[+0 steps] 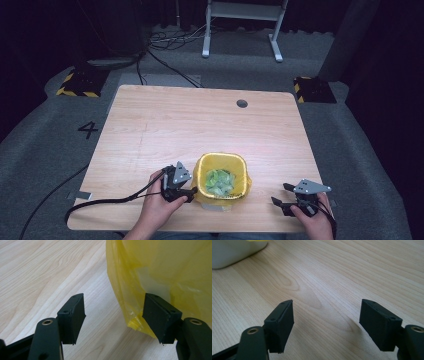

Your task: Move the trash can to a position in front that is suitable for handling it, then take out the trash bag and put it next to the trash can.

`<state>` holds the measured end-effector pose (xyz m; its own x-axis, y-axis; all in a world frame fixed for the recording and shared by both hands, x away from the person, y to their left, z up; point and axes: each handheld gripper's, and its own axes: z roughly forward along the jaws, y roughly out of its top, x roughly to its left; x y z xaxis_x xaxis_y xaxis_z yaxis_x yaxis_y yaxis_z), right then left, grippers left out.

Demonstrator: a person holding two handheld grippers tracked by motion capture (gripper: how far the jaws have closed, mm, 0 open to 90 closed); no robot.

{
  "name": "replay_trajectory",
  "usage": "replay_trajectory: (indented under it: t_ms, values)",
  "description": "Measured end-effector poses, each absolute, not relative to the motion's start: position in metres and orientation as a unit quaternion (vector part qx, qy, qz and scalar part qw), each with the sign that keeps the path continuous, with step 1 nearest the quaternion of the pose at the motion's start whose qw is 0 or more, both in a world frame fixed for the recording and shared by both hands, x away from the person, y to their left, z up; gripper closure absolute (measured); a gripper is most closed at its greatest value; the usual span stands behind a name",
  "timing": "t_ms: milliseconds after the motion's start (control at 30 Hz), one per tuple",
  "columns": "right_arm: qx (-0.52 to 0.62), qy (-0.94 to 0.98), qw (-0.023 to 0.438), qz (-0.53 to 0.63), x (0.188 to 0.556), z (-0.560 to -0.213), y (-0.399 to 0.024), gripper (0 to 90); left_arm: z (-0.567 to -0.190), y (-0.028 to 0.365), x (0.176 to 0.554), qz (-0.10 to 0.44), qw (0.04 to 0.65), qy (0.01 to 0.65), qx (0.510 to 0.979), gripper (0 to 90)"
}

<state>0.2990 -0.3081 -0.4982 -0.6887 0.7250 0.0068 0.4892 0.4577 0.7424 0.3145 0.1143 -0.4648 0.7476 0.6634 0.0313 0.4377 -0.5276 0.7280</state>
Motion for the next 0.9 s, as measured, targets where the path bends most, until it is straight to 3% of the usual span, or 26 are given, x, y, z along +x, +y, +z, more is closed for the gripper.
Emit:
replay_trajectory:
  t_ms: [433, 633, 900]
  values:
    - [0.364, 0.837, 0.159, 0.377, 0.298, -0.498, -0.311, 27.8, -0.448, 0.13, 0.302, 0.188, 0.354, 0.322, 0.857, 27.7]
    - [0.36, 0.838, 0.158, 0.378, 0.298, -0.497, -0.309, 27.9, -0.444, 0.141, 0.296, 0.179, 0.373, 0.333, 0.847, 27.8]
    - [0.353, 0.84, 0.157, 0.382, 0.296, -0.492, -0.306, 27.5, -0.439, 0.151, 0.286, 0.202, 0.348, 0.33, 0.854, 24.5]
